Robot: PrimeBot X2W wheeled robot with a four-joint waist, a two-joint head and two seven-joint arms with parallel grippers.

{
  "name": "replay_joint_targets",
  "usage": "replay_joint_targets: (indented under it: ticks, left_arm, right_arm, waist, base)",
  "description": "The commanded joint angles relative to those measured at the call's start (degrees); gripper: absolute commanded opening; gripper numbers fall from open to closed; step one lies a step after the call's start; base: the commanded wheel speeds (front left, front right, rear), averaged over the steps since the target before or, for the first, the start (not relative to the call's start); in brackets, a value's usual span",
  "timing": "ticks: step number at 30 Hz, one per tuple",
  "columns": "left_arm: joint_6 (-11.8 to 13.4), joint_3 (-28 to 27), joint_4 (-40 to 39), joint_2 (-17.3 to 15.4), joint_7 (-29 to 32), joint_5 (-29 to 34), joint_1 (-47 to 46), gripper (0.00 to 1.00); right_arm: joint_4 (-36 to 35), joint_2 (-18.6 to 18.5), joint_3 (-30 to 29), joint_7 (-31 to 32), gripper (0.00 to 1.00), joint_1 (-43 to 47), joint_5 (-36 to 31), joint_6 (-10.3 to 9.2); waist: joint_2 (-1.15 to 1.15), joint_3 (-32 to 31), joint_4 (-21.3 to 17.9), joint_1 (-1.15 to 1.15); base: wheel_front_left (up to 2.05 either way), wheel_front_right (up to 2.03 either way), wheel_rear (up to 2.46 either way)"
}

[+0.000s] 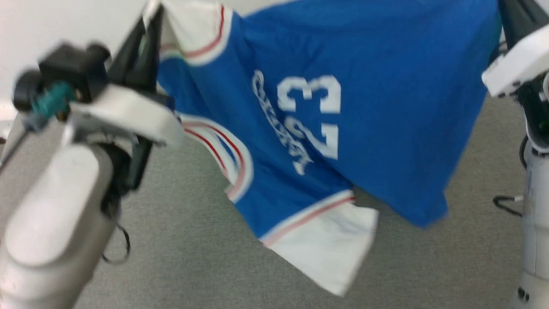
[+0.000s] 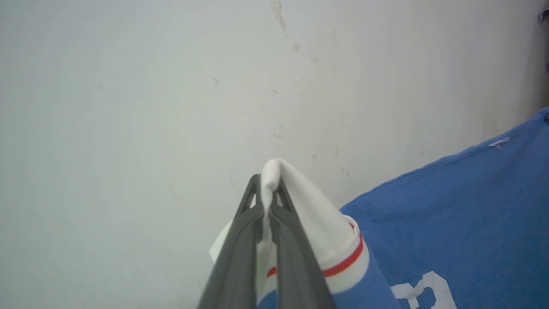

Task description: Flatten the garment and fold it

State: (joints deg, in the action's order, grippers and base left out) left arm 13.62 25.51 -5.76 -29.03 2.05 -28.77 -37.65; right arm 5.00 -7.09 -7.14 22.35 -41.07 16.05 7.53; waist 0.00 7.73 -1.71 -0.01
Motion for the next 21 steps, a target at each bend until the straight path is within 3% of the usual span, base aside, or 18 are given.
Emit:
replay_joint_targets:
  ticks: [1, 13, 21]
  left_arm:
    - [-0.72, -0.14, 1.20, -0.12, 0.47, 0.47, -2.89, 0.00]
    - [-7.85, 2.56, 16.17, -0.10, 4.98, 4.57, -26.13, 0.00]
    - [-10.72, 3.25, 26.17, 0.01, 5.41, 8.13, -41.71, 0.00]
  right_arm:
    - [0.73, -0.14, 0.43, -0.44, 0.00, -1.90, -0.48, -0.04]
    - [13.97, -0.63, 5.11, -3.34, 0.00, -19.09, -3.99, -0.04]
    - [23.89, -0.21, 5.64, -6.76, 0.00, -31.92, -7.64, -0.04]
  waist:
    - [0.00, -0.84, -1.01, 0.01]
    - [0.00, 2.20, -4.41, 0.01]
    - [0.00, 9.89, -6.94, 0.01]
  base:
    - [0.00, 0.00, 0.00]
    - [0.00, 0.00, 0.00]
    - [0.00, 0.00, 0.00]
